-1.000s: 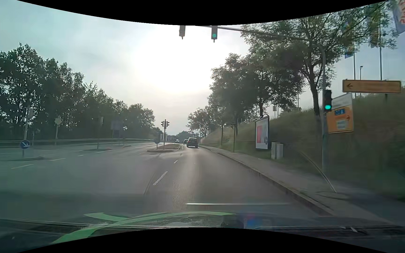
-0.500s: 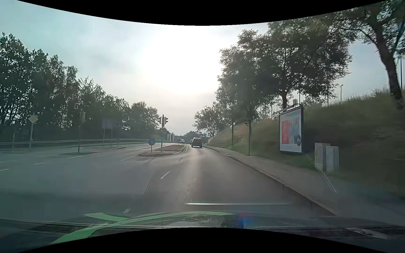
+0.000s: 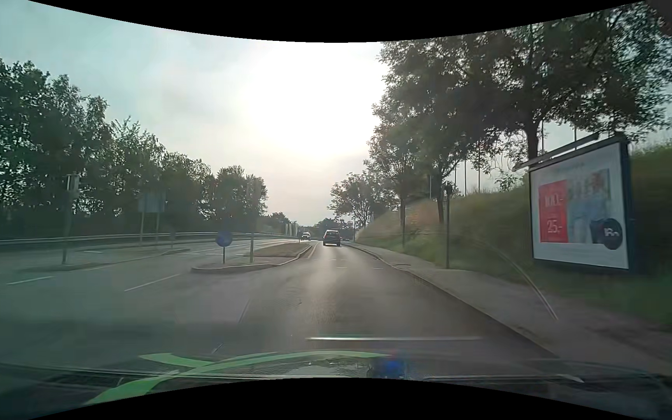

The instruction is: Follow the waypoints while adhering to traffic rules and regulations

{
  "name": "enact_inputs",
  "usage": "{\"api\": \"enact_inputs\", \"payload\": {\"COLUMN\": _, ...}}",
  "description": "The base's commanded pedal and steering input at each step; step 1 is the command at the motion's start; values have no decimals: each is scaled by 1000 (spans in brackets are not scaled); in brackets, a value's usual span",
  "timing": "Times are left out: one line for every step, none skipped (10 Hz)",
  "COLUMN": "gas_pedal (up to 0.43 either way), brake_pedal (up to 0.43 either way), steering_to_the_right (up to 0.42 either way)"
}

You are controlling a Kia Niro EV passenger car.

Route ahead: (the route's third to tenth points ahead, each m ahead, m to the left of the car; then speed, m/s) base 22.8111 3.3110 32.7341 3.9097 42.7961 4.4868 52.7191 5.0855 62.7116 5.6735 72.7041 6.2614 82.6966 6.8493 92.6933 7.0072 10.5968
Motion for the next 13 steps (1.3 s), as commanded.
{"api": "enact_inputs", "payload": {"gas_pedal": 240, "brake_pedal": 0, "steering_to_the_right": -25}}
{"api": "enact_inputs", "payload": {"gas_pedal": 240, "brake_pedal": 0, "steering_to_the_right": -25}}
{"api": "enact_inputs", "payload": {"gas_pedal": 240, "brake_pedal": 0, "steering_to_the_right": -25}}
{"api": "enact_inputs", "payload": {"gas_pedal": 240, "brake_pedal": 0, "steering_to_the_right": -24}}
{"api": "enact_inputs", "payload": {"gas_pedal": 240, "brake_pedal": 0, "steering_to_the_right": -22}}
{"api": "enact_inputs", "payload": {"gas_pedal": 240, "brake_pedal": 0, "steering_to_the_right": -21}}
{"api": "enact_inputs", "payload": {"gas_pedal": 240, "brake_pedal": 0, "steering_to_the_right": -20}}
{"api": "enact_inputs", "payload": {"gas_pedal": 228, "brake_pedal": 0, "steering_to_the_right": -20}}
{"api": "enact_inputs", "payload": {"gas_pedal": 228, "brake_pedal": 0, "steering_to_the_right": -20}}
{"api": "enact_inputs", "payload": {"gas_pedal": 228, "brake_pedal": 0, "steering_to_the_right": -19}}
{"api": "enact_inputs", "payload": {"gas_pedal": 228, "brake_pedal": 0, "steering_to_the_right": -18}}
{"api": "enact_inputs", "payload": {"gas_pedal": 228, "brake_pedal": 0, "steering_to_the_right": -18}}
{"api": "enact_inputs", "payload": {"gas_pedal": 228, "brake_pedal": 0, "steering_to_the_right": -16}}
